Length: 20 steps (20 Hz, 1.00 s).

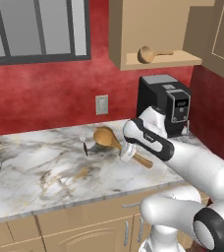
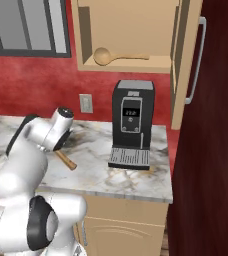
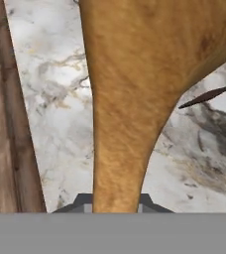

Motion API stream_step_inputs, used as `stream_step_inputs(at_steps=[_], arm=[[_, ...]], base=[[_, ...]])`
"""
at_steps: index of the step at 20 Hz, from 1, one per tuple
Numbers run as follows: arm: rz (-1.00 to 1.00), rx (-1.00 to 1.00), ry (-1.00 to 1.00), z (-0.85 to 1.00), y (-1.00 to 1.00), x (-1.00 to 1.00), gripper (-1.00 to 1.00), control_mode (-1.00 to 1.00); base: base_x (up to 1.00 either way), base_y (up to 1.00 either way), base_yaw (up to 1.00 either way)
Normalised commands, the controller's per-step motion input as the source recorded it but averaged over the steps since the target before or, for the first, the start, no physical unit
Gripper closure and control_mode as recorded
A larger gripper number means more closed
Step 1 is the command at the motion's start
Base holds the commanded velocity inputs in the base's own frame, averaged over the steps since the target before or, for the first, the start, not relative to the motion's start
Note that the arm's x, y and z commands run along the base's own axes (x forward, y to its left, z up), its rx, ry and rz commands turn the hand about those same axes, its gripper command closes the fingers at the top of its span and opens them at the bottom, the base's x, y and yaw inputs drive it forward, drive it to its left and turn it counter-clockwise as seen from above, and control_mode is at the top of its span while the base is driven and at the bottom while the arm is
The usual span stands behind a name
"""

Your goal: Organize the utensils by type. Pick up the wooden spoons from the counter and place them in the open cabinet. Then pick up the metallic utensils from the counter and place them in the open drawer.

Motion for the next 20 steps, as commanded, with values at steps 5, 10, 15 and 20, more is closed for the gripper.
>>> stream_step_inputs(at_steps=[5,10,15,20], arm=[[0.59,0.00,-0.13,0.51,-0.30,-0.56,1.00,-1.00],[0.56,0.00,-0.22,0.47,-0.37,-0.55,1.00,-1.00],[0.37,0.00,-0.16,0.53,-0.37,-0.44,1.00,-1.00],[0.09,0.00,-0.04,0.54,-0.34,-0.39,1.00,-1.00]], base=[[0.00,0.00,0.00],[0.00,0.00,0.00],[0.00,0.00,0.00],[0.00,0.00,0.00]])
